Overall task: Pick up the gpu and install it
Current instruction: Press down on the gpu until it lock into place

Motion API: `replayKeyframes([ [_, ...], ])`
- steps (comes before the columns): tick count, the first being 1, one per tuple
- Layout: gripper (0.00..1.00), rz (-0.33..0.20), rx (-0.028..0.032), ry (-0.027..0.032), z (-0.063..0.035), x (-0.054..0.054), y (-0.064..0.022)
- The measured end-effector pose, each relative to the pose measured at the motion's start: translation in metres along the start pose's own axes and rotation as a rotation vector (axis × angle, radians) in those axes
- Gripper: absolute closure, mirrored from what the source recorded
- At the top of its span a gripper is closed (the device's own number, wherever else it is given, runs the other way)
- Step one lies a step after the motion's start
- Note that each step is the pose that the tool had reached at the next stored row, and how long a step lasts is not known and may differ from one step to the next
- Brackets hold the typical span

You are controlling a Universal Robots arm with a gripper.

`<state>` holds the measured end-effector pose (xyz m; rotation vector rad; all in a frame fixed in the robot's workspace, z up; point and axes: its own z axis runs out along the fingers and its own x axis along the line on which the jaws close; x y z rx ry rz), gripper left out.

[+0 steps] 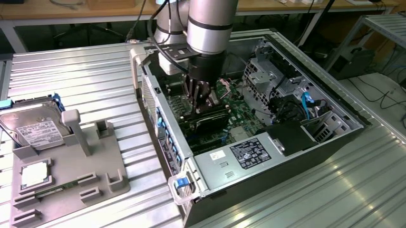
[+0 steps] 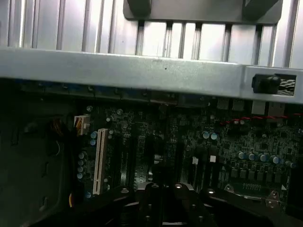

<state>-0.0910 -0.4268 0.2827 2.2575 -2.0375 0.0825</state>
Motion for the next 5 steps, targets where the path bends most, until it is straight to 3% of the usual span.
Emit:
replayKeyframes([
  [3, 0.89, 0.0, 0.0001, -0.0001, 0.0029, 0.0, -0.013],
  [5, 0.89, 0.0, 0.0003, 0.0, 0.0035, 0.0, -0.0151],
])
